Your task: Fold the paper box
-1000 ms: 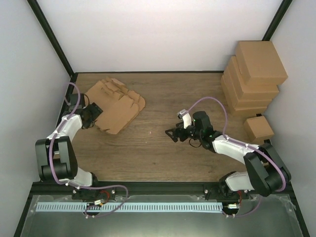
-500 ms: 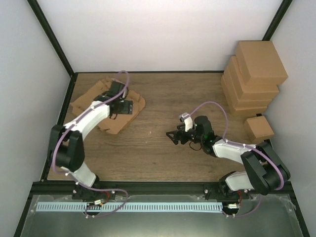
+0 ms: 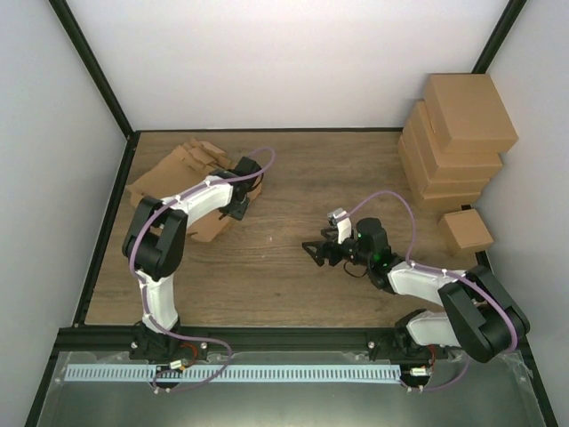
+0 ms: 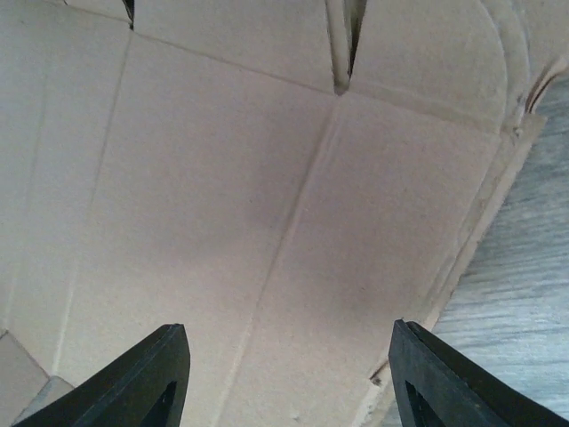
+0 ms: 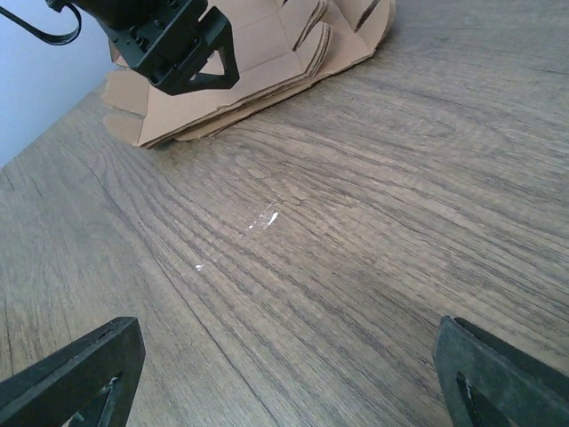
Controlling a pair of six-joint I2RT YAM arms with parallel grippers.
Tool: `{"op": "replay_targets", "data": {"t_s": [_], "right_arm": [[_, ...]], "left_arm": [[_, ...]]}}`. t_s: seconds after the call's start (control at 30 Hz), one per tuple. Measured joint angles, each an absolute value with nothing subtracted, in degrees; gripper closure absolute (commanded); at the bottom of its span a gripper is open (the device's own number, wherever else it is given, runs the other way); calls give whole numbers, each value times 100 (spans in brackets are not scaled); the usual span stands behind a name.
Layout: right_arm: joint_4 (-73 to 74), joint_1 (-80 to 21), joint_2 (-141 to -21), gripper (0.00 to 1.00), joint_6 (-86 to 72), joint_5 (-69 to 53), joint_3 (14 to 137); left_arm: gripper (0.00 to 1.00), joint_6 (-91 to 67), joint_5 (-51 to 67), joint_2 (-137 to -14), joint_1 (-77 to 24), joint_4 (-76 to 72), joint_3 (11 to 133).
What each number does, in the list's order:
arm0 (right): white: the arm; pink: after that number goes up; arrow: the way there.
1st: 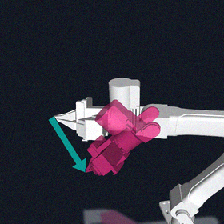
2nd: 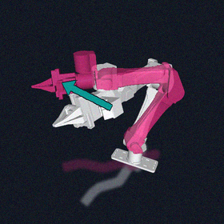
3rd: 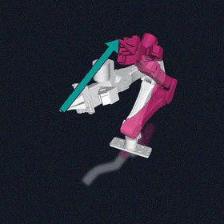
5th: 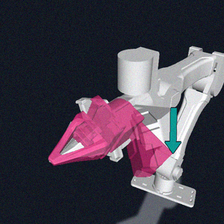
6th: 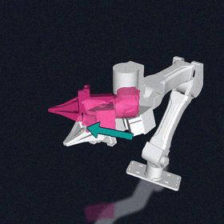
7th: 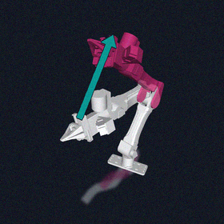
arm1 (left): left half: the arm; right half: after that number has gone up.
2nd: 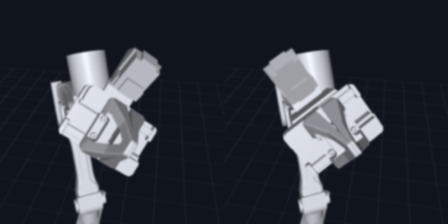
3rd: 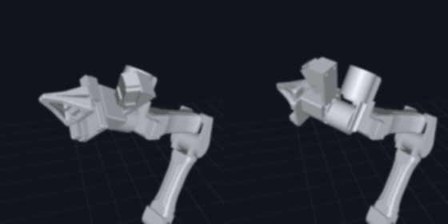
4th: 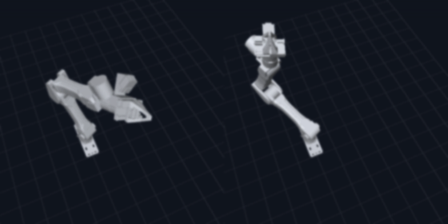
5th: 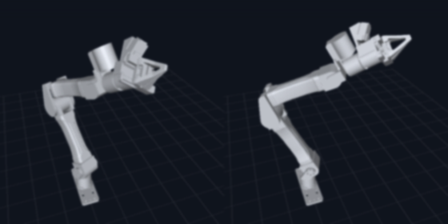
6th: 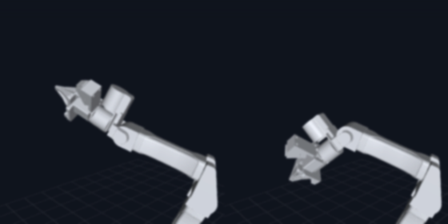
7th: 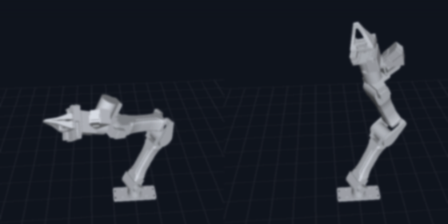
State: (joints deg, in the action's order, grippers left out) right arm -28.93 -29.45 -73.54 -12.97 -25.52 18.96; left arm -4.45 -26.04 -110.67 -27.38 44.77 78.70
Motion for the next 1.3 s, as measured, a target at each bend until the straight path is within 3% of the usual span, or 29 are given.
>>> {"op": "replay_targets", "data": {"t_s": [0.53,0.77,0.9,1.3], "right_arm": [[-3044,-2945,-7419,8,-1297,-2550,1883],[-3050,-2945,-7437,7,-1297,-2550,1883],[-3050,-2945,-7450,7,-1297,-2550,1883],[-3050,-2945,-7583,7,-1297,-2552,1885]], "left_arm": [[37,-307,-2849,-11439,-2856,4560,8095],[43,-307,-3164,-11570,-2926,4609,8145],[36,-305,-3323,-11622,-2982,4644,8145],[37,-272,-3328,-11721,-3070,4644,8167]]}}
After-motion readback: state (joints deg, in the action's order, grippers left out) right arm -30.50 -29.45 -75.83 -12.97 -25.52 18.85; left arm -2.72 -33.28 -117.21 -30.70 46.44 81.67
